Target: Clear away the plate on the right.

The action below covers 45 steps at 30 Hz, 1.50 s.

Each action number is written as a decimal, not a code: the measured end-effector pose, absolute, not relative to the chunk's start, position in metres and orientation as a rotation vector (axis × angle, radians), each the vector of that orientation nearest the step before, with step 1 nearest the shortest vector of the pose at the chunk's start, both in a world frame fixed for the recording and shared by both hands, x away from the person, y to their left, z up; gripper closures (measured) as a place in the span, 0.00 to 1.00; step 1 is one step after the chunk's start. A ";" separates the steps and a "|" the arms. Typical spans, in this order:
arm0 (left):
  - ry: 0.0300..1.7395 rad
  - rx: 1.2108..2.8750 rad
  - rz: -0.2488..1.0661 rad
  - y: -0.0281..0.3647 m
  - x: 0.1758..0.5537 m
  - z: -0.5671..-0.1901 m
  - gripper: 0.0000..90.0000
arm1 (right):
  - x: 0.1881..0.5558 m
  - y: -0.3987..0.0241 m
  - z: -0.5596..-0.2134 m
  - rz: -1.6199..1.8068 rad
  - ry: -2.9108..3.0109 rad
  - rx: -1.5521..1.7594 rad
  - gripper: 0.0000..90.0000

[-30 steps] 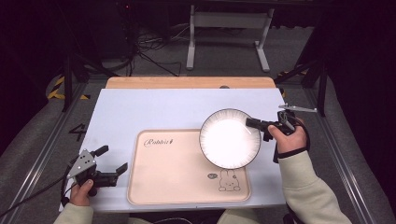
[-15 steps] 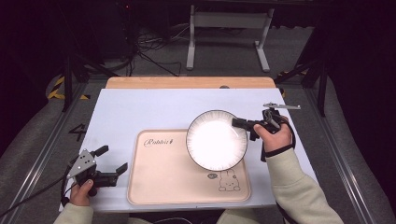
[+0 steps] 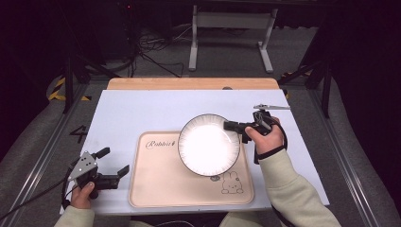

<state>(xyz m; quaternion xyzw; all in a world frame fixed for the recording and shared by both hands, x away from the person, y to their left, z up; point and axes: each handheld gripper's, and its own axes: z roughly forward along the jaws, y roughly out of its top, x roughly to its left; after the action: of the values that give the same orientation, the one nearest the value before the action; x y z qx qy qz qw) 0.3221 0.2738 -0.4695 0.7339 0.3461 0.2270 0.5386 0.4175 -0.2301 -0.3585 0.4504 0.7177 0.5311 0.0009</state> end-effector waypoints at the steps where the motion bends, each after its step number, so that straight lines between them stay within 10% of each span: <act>1: 0.824 1.746 0.540 0.274 0.322 -0.469 0.00 | 0.418 -0.228 -0.359 1.669 2.257 1.414 0.92; 45: 0.824 1.744 0.546 0.273 0.322 -0.470 0.00 | 0.432 -0.175 -0.421 1.552 2.469 1.528 0.91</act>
<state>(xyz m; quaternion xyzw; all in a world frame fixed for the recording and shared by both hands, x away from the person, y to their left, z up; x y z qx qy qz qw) 0.3220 0.2732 -0.4696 0.7331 0.3465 0.2294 0.5384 0.4318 -0.1748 -0.4206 0.4629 0.7478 0.4699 -0.0753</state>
